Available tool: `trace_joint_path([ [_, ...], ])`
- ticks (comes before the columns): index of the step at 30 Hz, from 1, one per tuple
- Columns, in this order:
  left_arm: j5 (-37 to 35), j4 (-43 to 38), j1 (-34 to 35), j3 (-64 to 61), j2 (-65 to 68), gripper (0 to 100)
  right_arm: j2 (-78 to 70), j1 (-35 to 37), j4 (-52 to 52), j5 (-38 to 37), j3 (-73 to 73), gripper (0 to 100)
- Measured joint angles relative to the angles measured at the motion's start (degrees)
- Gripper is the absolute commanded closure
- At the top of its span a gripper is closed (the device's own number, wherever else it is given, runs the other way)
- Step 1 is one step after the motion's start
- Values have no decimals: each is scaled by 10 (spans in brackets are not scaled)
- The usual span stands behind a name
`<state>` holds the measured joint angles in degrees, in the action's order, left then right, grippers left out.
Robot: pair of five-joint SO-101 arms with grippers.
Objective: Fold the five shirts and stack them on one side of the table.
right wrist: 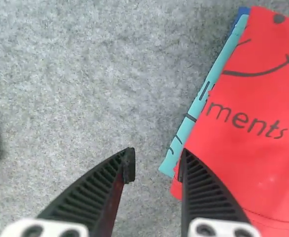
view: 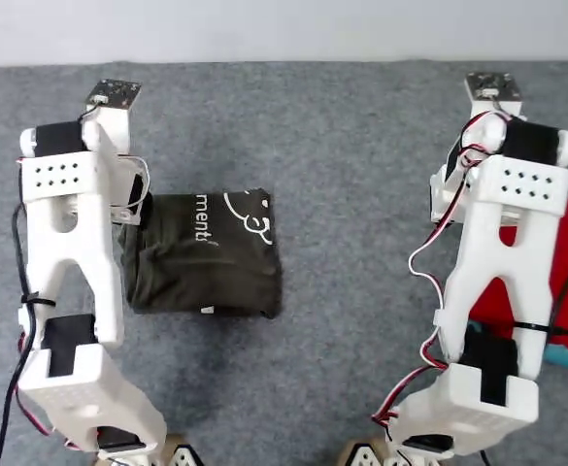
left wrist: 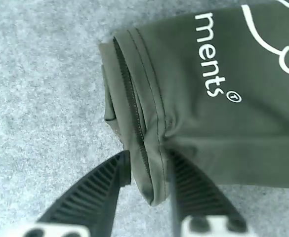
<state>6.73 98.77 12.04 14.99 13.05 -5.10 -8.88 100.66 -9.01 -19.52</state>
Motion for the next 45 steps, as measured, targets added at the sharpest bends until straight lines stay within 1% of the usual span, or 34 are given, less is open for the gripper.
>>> trace_joint_path([
  [3, 19, 0, 21, -23, -25, 974, 0, 24, 0, 0, 0, 848],
  [5, 40, 0, 53, -44, -54, 974, 0, 50, 0, 0, 0, 848],
  [11, 105, 1, 200, -106, -129, 974, 0, 164, 0, 0, 0, 844],
  [15, 139, 1, 299, -109, -148, 974, -6, 258, 0, 33, 0, 842],
  [17, 149, 1, 335, -109, -149, 974, -29, 305, 0, 53, 0, 810],
  [19, 156, 1, 357, -109, -149, 975, -65, 342, 0, 70, 0, 751],
  [22, 157, 1, 376, -109, -149, 975, -122, 382, 0, 116, -11, 683],
  [25, 159, 1, 389, -109, -149, 976, -183, 405, 0, 156, -74, 682],
  [30, 160, 1, 402, -109, -149, 978, -288, 440, -4, 164, -215, 691],
  [32, 159, 1, 404, -109, -149, 978, -335, 440, -13, 164, -279, 729],
  [35, 161, 1, 404, -109, -149, 978, -407, 437, -51, 156, -371, 825],
  [37, 161, 1, 404, -109, -149, 978, -455, 436, -76, 132, -428, 898],
  [40, 161, 1, 404, -109, -149, 978, -525, 429, -92, 85, -503, 974],
  [45, 161, 1, 404, -113, -149, 978, -614, 418, -93, 32, -596, 989],
])
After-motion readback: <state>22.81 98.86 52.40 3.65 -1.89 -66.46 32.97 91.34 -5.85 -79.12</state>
